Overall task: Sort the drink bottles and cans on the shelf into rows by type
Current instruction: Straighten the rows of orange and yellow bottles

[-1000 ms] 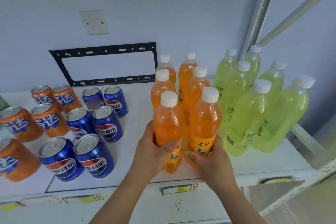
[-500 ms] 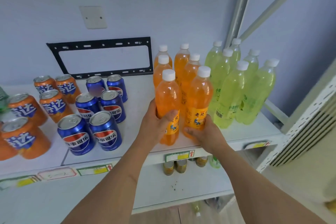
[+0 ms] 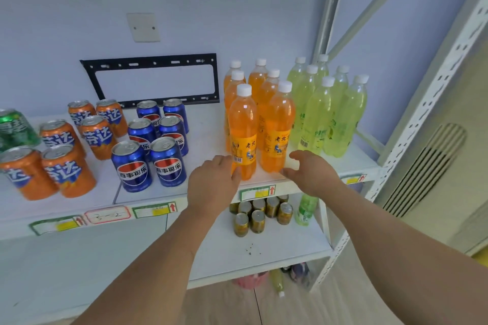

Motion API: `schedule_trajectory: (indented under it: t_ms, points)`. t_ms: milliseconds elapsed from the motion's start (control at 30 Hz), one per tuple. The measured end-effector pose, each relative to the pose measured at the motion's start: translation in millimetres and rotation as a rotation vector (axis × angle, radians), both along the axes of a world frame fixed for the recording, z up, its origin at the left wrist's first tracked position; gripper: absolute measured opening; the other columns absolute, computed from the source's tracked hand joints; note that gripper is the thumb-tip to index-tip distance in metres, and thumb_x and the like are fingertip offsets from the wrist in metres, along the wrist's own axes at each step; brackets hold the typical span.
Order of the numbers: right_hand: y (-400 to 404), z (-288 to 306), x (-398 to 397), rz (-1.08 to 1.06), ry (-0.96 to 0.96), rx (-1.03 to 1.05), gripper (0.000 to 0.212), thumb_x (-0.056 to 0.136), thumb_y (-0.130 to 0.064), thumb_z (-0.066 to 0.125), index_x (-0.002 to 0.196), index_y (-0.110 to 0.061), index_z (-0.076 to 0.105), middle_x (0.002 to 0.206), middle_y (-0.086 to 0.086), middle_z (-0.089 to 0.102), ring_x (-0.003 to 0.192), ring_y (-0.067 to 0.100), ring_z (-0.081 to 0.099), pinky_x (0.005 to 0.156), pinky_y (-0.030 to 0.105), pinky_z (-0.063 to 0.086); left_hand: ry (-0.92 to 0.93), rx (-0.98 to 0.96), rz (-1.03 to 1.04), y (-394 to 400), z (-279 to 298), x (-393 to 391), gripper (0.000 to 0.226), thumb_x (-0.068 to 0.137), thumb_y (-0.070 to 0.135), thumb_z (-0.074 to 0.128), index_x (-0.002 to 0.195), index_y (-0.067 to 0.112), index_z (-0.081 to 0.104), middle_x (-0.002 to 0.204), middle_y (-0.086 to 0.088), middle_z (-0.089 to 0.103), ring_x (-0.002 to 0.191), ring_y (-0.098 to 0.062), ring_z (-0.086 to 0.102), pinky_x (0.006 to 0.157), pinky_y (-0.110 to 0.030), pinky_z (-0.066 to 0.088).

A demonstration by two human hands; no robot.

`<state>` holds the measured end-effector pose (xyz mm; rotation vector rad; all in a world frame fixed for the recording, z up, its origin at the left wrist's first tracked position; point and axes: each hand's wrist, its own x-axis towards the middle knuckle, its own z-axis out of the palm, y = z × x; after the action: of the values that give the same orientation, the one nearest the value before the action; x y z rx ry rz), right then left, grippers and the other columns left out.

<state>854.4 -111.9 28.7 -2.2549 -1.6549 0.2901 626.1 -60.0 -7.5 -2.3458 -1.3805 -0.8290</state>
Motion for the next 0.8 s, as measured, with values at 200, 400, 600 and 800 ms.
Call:
schedule_trajectory:
  t_ms: [200, 400, 600, 800]
  points:
    - [-24, 49, 4, 0.077, -0.208, 0.127, 0.052, 0.094, -0.052, 0.051, 0.136, -0.023, 0.05, 0.136, 0.0, 0.052, 0.117, 0.023, 0.054, 0.089, 0.039, 0.049, 0.053, 0.178, -0.18, -21, 46, 21, 0.022, 0.092, 0.034, 0.061, 0.092, 0.014, 0.071, 0.079, -0.003, 0.069, 0.064, -0.024, 0.062, 0.05, -0.031, 0.045]
    - [-25, 108, 27, 0.078, -0.292, 0.312, 0.044, 0.095, -0.05, 0.051, 0.131, -0.025, 0.055, 0.128, -0.003, 0.057, 0.115, 0.021, 0.055, 0.084, 0.035, 0.047, 0.053, 0.334, -0.293, -17, 118, 54, 0.027, 0.092, 0.032, 0.052, 0.092, 0.014, 0.073, 0.088, -0.002, 0.071, 0.075, -0.024, 0.065, 0.057, -0.033, 0.048]
    - [2, 171, 79, 0.052, -0.317, 0.421, 0.042, 0.095, -0.049, 0.05, 0.13, -0.026, 0.057, 0.128, -0.002, 0.057, 0.115, 0.022, 0.055, 0.085, 0.034, 0.042, -0.011, 0.365, -0.303, 9, 186, 100, 0.021, 0.089, 0.024, 0.066, 0.099, 0.007, 0.074, 0.097, -0.01, 0.073, 0.085, -0.033, 0.067, 0.065, -0.039, 0.051]
    - [68, 205, 159, 0.003, -0.127, 0.343, 0.05, 0.093, -0.047, 0.054, 0.136, -0.021, 0.052, 0.137, 0.003, 0.054, 0.123, 0.024, 0.051, 0.099, 0.037, 0.041, -0.088, -0.048, -0.197, 79, 223, 172, 0.041, 0.097, 0.046, 0.049, 0.131, 0.025, 0.058, 0.135, 0.003, 0.057, 0.12, -0.022, 0.052, 0.082, -0.033, 0.038]
